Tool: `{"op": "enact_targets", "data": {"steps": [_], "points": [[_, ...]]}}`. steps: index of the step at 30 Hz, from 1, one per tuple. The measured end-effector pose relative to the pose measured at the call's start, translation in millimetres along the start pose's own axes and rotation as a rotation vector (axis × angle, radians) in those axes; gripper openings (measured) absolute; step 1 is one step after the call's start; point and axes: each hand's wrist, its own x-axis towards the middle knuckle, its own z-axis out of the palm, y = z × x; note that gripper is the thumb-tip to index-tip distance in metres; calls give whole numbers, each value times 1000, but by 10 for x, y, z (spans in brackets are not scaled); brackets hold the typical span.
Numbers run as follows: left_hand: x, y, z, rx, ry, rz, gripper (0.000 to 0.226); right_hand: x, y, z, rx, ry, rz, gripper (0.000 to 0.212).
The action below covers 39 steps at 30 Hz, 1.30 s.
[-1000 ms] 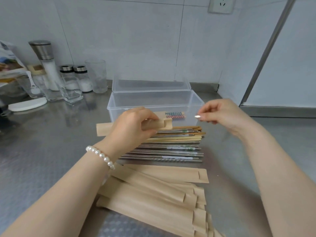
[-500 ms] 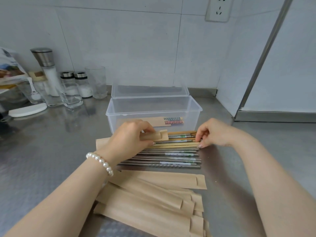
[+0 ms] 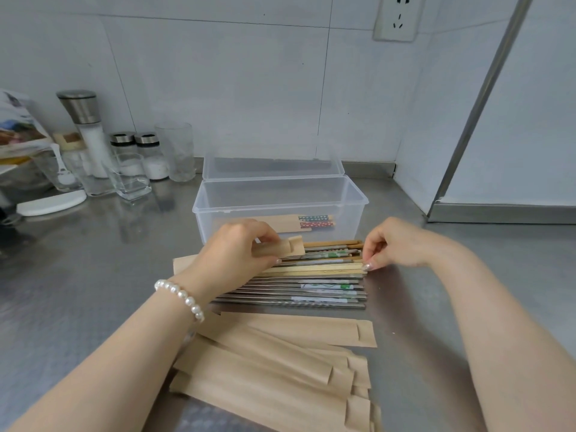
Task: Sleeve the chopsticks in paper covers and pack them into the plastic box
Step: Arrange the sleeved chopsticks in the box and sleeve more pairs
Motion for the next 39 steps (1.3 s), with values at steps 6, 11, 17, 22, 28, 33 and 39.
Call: {"op": "enact_targets", "data": {"steps": [6, 11, 17, 22, 28, 33, 39], "points": [[2, -4, 1, -8, -6, -4, 23, -13, 3, -2, -8, -74, 18, 21], [1, 1, 11, 5, -14, -7, 24, -44, -54, -8, -38, -141, 20, 18], [0, 6, 11, 8, -15, -7, 24, -58, -59, -20, -47, -147, 7, 17], [-1, 11, -29, -25, 67, 2, 25, -86, -34, -85, 179, 35, -66, 11], [3, 27, -80, -56, 185, 32, 27, -47, -8, -66, 840, 259, -143, 11], [-3, 32, -86, -57, 194, 40, 27, 30, 13, -51, 1032, 375, -142, 19], [4, 31, -72, -58, 185, 37, 27, 34, 8, -44, 1075, 345, -106, 15]]}}
